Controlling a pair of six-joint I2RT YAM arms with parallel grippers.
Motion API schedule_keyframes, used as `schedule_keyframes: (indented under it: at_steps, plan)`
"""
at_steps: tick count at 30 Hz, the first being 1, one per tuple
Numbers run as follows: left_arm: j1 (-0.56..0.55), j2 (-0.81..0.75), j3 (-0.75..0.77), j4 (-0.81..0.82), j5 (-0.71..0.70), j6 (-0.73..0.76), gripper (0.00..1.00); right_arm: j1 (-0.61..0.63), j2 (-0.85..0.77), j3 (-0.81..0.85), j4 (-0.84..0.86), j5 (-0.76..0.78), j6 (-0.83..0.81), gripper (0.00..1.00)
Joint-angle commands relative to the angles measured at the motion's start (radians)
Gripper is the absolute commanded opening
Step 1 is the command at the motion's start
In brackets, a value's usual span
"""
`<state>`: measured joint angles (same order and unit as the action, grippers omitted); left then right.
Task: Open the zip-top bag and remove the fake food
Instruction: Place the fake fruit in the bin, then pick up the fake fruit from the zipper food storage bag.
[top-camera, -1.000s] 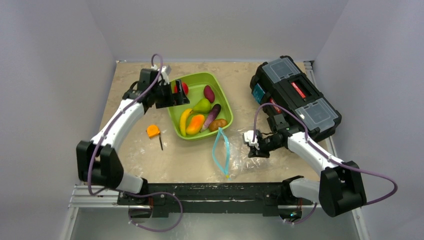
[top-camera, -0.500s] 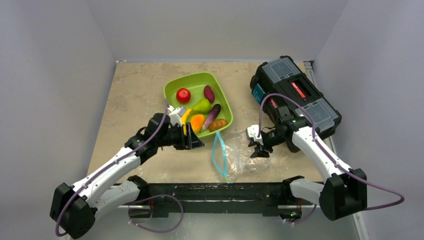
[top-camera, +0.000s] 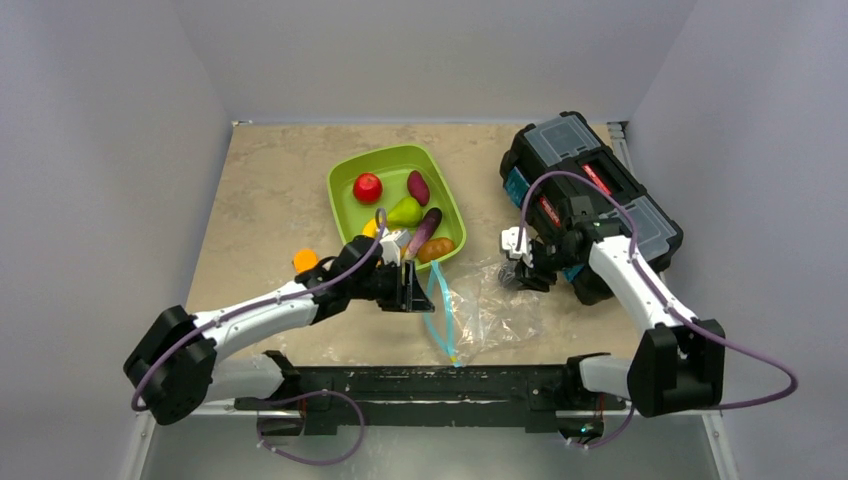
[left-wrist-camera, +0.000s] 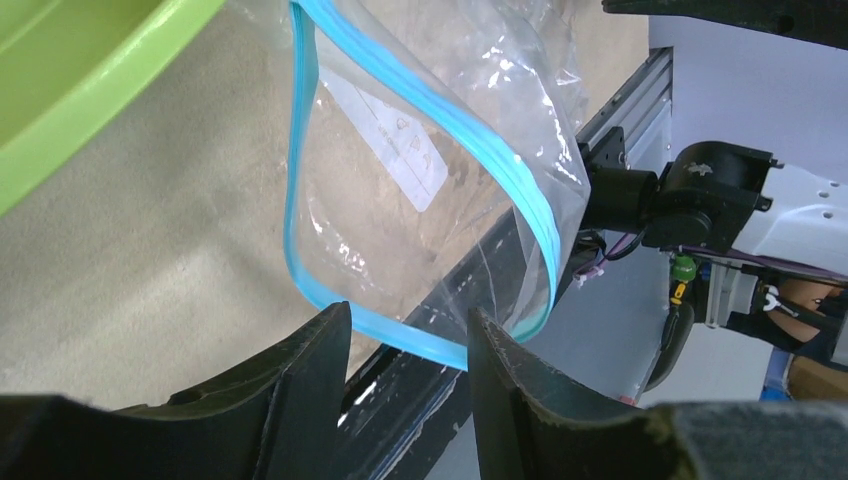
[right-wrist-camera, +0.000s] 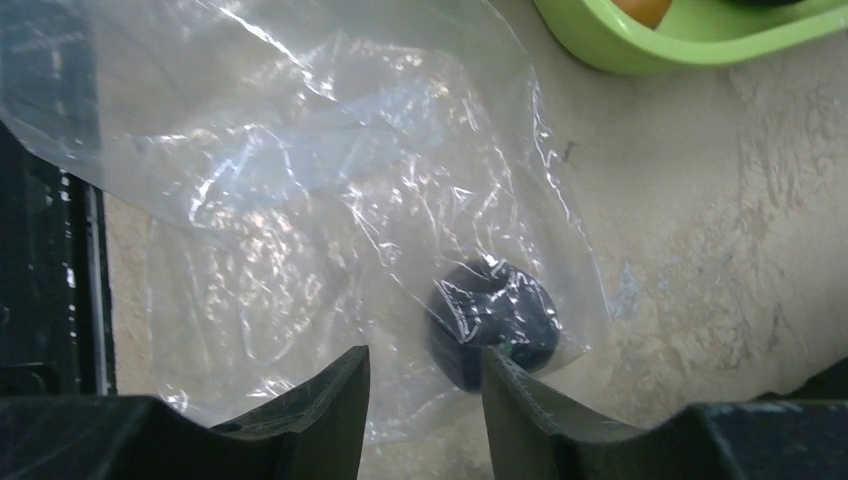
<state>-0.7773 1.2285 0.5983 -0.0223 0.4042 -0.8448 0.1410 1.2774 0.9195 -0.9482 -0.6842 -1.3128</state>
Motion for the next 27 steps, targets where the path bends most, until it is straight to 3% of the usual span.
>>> schedule_keyframes:
  at_steps: [1,6,15,24,27]
  plan:
    - [-0.014,0.059,0.025,0.175,0.018,-0.031,0.45,-0.004,0.056,0.076,0.056,0.113,-0.028,0.47]
    - [-0.028,0.128,0.032,0.244,0.031,-0.055,0.45,-0.002,0.130,0.087,0.072,0.156,-0.074,0.51]
    - [-0.052,0.235,0.075,0.269,0.031,-0.052,0.46,0.026,0.214,0.070,0.092,0.126,-0.133,0.47]
    - [-0.067,0.312,0.116,0.271,0.028,-0.035,0.50,0.064,0.210,-0.006,0.072,0.052,-0.179,0.20]
    - [-0.066,0.330,0.116,0.285,0.032,-0.031,0.53,0.091,0.188,-0.040,0.055,0.027,-0.196,0.19]
